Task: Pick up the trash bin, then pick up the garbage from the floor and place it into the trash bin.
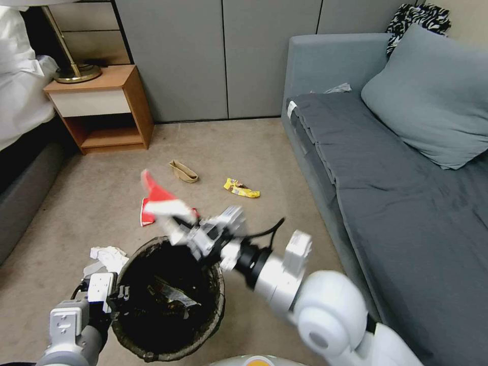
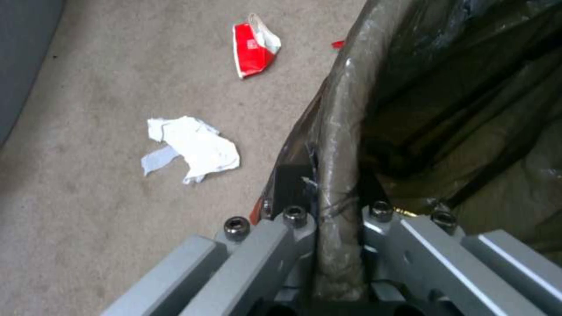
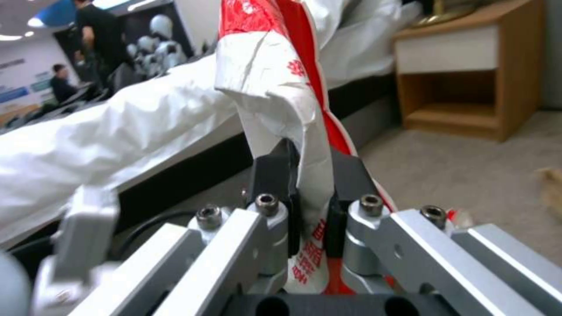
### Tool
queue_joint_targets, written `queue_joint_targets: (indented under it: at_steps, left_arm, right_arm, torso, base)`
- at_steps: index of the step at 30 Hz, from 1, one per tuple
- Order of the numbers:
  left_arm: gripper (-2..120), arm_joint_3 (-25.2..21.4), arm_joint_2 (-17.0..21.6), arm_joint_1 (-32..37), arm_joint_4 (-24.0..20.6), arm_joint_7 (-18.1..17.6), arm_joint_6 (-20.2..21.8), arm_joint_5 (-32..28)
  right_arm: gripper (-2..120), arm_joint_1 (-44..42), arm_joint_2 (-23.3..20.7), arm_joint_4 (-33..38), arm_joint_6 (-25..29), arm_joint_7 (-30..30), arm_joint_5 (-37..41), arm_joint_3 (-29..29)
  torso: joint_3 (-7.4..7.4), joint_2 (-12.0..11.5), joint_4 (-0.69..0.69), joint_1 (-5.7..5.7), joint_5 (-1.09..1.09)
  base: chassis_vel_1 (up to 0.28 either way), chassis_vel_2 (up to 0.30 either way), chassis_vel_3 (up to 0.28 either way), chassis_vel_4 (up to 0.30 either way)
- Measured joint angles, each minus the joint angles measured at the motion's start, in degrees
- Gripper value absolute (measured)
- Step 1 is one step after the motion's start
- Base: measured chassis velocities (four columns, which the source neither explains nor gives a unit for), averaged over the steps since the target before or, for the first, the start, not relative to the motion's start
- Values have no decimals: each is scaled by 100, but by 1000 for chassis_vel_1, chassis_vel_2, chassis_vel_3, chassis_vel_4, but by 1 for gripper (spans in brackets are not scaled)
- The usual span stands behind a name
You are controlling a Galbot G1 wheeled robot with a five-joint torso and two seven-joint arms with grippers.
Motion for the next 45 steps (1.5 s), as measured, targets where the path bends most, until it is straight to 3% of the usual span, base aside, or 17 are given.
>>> queue_joint_targets:
  at_steps: [3, 13, 14, 16, 20, 24, 36, 45]
  left_arm:
    - [1, 4, -10, -7, 0, 0, 3, 0]
    - [1, 15, -47, -27, 0, 0, 8, 1]
    - [1, 13, -51, -27, 0, 0, 10, -1]
    - [1, 10, -51, -26, 0, 0, 11, -2]
    - [1, 3, -56, -10, 0, 0, 16, -10]
    - [1, 1, -56, -5, 0, 0, 18, -17]
    - [1, 5, -36, -4, 0, 5, 27, -30]
    - [1, 27, 19, -13, 0, 8, 30, -41]
  right_arm:
    - [5, -20, -34, -81, -53, 26, -58, -252]
    - [8, 61, -76, -153, -501, 53, -20, -327]
    - [16, 70, -70, -184, -540, 76, -20, -358]
    - [20, 70, -65, -201, -549, 92, -24, -380]
    - [40, 35, -34, -261, -555, 180, -41, -478]
    - [51, 3, -41, -266, -555, 184, -53, -483]
    - [95, -277, -260, -170, -259, 159, -140, -162]
    - [100, -885, -437, 369, 133, -75, -143, 720]
  torso:
    - [0, 0, 0, 0, 0]
    - [0, 0, 0, 1, 1]
    - [0, 0, 0, 0, 0]
    - [0, 0, 0, 0, 0]
    - [0, 0, 0, 0, 1]
    - [0, 0, 0, 0, 1]
    - [0, 0, 0, 0, 1]
    - [0, 0, 0, 0, 2]
  base:
    - [0, 0, 0, 0]
    - [0, 0, 0, 0]
    - [0, 0, 0, 0]
    - [0, 0, 0, 0]
    - [0, 0, 0, 0]
    - [0, 0, 0, 0]
    - [0, 0, 0, 0]
    - [0, 0, 0, 0]
